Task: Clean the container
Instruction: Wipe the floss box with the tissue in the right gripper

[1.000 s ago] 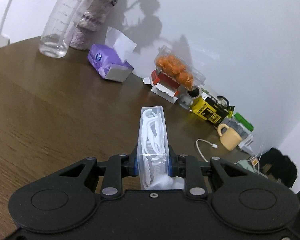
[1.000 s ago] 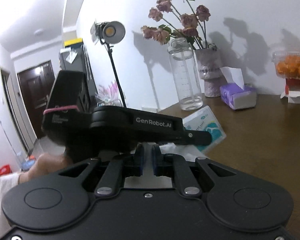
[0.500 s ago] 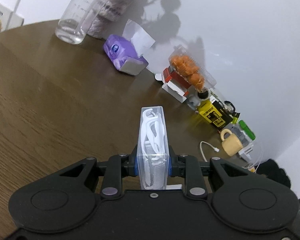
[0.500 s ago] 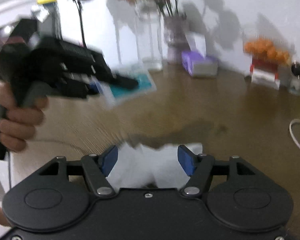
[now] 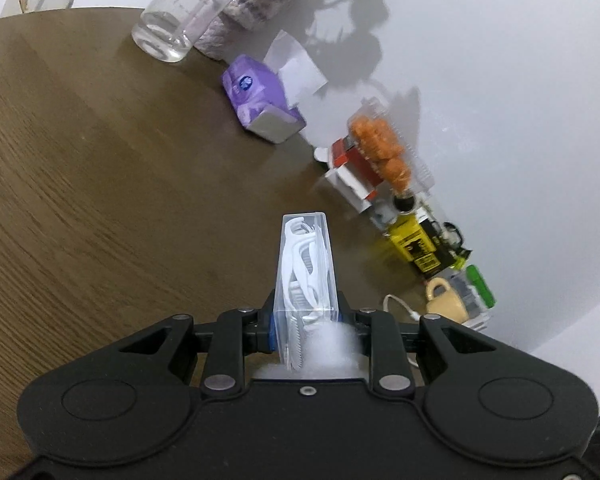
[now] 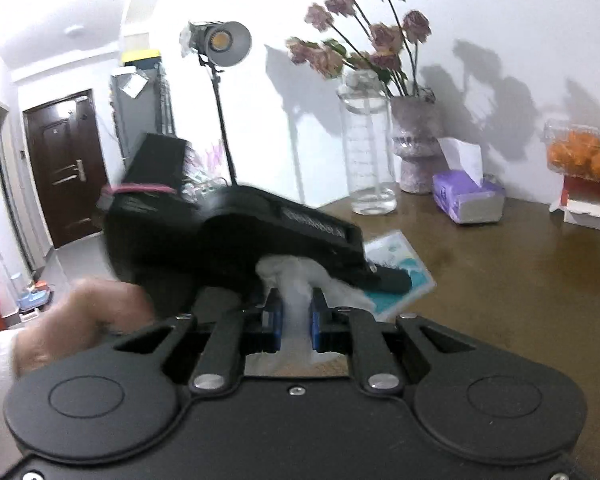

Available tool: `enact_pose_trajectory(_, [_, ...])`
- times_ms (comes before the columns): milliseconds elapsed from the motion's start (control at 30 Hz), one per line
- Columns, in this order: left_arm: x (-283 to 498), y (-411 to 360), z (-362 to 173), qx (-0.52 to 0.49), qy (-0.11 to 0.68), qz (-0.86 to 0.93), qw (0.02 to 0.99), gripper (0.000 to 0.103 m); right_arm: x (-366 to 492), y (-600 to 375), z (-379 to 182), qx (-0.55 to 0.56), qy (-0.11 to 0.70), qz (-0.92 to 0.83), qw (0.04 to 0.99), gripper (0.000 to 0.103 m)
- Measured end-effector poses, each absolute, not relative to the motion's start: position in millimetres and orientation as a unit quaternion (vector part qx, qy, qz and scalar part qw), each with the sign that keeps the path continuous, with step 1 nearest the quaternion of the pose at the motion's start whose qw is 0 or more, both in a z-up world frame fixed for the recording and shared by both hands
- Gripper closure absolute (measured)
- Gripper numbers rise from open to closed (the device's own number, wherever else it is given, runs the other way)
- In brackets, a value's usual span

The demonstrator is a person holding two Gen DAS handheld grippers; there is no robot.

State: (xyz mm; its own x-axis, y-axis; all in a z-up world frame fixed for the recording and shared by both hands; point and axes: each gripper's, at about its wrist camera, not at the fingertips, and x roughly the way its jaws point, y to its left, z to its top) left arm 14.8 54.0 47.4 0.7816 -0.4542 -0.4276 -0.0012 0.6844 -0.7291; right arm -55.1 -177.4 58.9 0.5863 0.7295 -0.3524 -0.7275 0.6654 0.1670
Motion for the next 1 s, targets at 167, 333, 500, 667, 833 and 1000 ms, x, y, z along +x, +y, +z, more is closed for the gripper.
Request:
enact_pose_trajectory(167, [9.6, 65.8, 55.1, -0.383, 0.300, -0.176, 0.856, 0.078, -46.5, -197.9, 33.0, 0.015, 0.233, 0.362, 0.902, 0.089])
enact_pose_trajectory(333, [1.2, 52.8, 58.3, -0.340, 0.302, -0.236, 0.859, 0.078, -35.8, -230.7, 50.2, 0.069, 0.202, 0.322, 0.922, 0.089])
enact_pose_trajectory(500, [0.5, 63.0, 54.8, -0.403, 0.282, -0.252, 0.834, 0.078, -29.3, -242.1, 58.1, 0.076, 0.205, 0.312, 0.924, 0.089])
enact_pose_trajectory(667, [-0.3, 72.4, 52.8, -0.453, 0.272, -0.281, 0.801, 0.078, -55.4, -231.4, 45.2, 0.098, 0.221, 0.424, 0.873, 0.089])
enact_pose_trajectory(833, [-8.5, 69.8, 56.6, -0.422, 0.276, -0.304, 0.808, 0.078, -27.7, -258.1, 39.3, 0.174, 0.212, 0.354, 0.894, 0.089])
enact_pose_trajectory(1000, [-4.9, 67.5, 55.8, -0.417, 0.273, -0.293, 0.816, 0.078, -20.2, -262.9, 39.6, 0.200, 0.228, 0.378, 0.875, 0.089])
